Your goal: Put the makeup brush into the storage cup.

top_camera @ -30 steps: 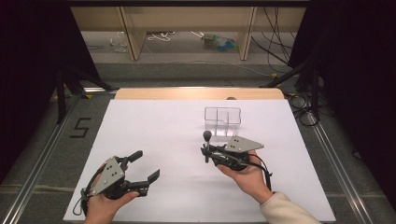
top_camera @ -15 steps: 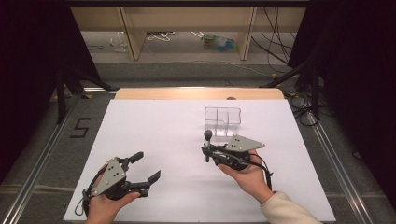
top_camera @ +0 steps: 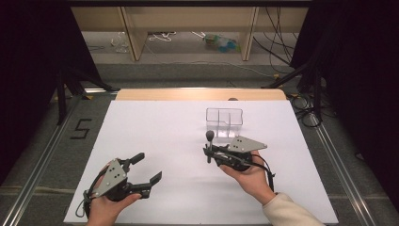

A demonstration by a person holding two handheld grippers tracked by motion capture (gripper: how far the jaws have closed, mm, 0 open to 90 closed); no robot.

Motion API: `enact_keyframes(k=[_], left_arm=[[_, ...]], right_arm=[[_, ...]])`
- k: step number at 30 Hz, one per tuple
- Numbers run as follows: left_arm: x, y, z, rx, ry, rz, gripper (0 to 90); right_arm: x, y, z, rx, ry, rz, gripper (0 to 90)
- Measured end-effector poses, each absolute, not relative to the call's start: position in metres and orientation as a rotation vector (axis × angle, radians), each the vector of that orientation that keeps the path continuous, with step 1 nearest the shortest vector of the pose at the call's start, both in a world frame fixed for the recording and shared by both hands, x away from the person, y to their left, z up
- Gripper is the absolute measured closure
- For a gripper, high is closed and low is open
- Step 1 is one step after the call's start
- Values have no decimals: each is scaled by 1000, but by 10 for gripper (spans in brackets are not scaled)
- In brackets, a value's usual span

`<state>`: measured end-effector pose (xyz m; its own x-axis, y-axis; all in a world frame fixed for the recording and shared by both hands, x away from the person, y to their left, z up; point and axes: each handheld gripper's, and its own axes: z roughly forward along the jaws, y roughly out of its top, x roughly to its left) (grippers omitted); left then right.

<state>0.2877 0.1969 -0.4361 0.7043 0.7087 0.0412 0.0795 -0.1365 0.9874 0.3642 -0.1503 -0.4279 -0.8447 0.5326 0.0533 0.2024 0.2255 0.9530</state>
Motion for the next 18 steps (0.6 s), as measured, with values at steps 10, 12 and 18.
enact_keyframes(k=[10, 12, 18], left_arm=[[287, 197, -436, 1636, 656, 611, 158], [287, 197, -436, 1634, 656, 610, 158], [287, 197, -436, 1635, 655, 615, 158]], right_arm=[[366, -153, -427, 690, 2221, 1660, 795], [366, -154, -426, 691, 2222, 1639, 795], [368, -155, -426, 682, 2196, 1644, 795]])
